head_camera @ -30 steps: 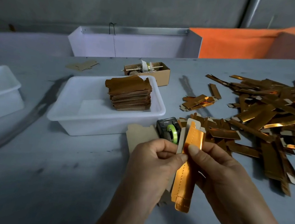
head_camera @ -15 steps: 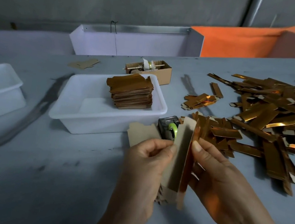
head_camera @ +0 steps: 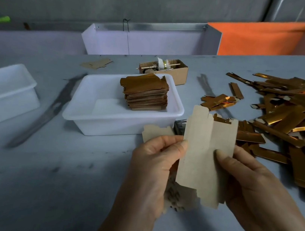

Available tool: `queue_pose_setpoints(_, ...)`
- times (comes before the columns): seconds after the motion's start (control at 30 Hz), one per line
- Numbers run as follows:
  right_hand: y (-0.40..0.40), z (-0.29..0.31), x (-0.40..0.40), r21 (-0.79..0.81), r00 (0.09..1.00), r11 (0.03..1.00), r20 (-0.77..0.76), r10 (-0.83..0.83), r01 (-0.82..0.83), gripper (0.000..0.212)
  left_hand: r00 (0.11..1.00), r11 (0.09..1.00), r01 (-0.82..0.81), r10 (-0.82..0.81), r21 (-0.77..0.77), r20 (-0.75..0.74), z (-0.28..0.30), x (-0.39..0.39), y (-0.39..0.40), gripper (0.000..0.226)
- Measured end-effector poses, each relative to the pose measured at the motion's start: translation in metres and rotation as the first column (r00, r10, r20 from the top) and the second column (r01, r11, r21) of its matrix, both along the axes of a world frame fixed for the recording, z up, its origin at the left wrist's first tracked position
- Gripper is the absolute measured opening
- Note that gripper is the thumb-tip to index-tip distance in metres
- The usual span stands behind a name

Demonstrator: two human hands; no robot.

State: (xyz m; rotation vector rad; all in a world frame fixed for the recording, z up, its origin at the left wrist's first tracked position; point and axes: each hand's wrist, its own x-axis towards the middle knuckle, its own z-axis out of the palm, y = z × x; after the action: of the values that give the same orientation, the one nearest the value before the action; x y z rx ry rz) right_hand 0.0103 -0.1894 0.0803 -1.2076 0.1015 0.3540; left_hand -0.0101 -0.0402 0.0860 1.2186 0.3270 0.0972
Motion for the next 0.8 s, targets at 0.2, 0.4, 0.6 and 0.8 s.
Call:
queue_pose_setpoints(0.2,-0.003,0.001,-0.001,0.011,1.0,1.0,0.01,0.014,-0.014,0.028,1.0,0.999,-0.026,0.026,0.029,0.008,-0.004,-0.002,0.004,0.009)
queue_pose_setpoints(0.4,-0.004,0.003,-0.002,-0.029,0.998,0.999,0.059,-0.028,0.03,0.027,0.999,0.999,-0.039,0.039,-0.006,0.02,-0.004,-0.001,0.008,0.015)
queue_pose_setpoints(0.6,-0.002,0.004,-0.004,-0.096,0.992,0.994,0.118,-0.036,0.048,0.02,0.999,0.996,0.029,-0.032,0.087,0.037,-0.005,-0.004,0.007,0.013)
queue_pose_setpoints(0.8,0.006,0.005,-0.008,-0.125,0.982,0.992,0.191,-0.005,0.029,0.014,0.994,0.971,0.105,-0.103,0.216,-0.021,-0.001,-0.005,0.0,0.031)
